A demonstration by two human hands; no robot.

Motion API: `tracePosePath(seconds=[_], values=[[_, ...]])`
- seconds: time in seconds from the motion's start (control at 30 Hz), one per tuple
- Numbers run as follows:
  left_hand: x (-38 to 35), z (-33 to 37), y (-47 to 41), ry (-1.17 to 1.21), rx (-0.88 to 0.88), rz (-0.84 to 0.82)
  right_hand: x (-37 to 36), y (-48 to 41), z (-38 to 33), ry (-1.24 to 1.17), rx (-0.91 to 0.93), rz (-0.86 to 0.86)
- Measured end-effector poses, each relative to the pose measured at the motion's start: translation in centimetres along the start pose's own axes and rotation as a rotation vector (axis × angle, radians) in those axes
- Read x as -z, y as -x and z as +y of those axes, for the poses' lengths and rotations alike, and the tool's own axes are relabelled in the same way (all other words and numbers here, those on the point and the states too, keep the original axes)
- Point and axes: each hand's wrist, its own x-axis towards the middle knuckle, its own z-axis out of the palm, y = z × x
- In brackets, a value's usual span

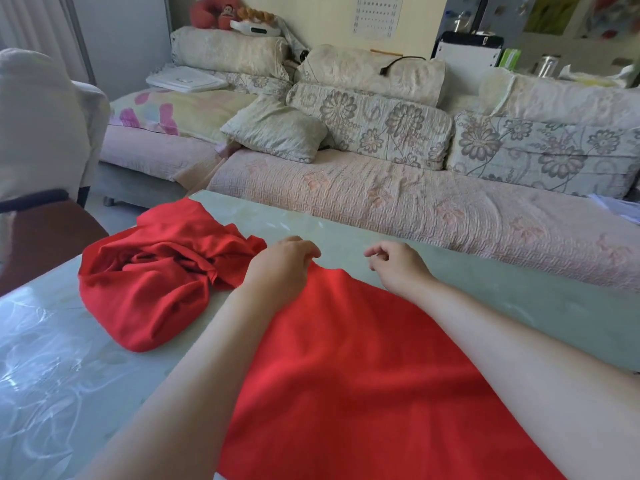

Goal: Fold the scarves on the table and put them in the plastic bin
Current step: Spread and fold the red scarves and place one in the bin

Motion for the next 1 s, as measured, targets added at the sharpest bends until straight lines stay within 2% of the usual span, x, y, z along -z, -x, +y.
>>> tracePosePath(seconds=[0.1, 0.2, 0.33, 0.47, 0.63, 0.77, 0.87, 1.0], values=[[-1.2, 0.7, -3.3, -0.128, -0.074, -0.279, 0.1, 2.0, 2.0, 0.083, 0.035, -0.059], [-1.5, 0.2, -5.4, -0.237, -0.079, -0.405, -0.5, 3.2, 3.2, 0.194, 0.135, -0.033], [-0.7, -0.9, -6.1, -0.363, -0.111, -0.454, -0.4, 3.7, 3.9, 0.273, 0.216, 0.053], [-0.1, -2.1, -6.9, -0.279, -0.128, -0.427, -0.2, 3.8, 4.0, 0.286, 0.201, 0.061], [0.5, -1.6, -8.3, -0.119, -0.032, -0.365, 0.3, 3.3, 4.0, 0.263, 0.168, 0.089], [0.8, -1.2, -8.5, -0.067, 0.022, -0.427, 0.3, 2.9, 4.7, 0.222, 0.183, 0.098], [1.0, -1.2, -8.7, -0.143, 0.006, -0.504, 0.0, 2.8, 5.1, 0.192, 0.249, 0.179], [0.6, -1.9, -8.8, -0.243, -0.032, -0.487, -0.1, 2.8, 5.4, 0.197, 0.275, 0.103]])
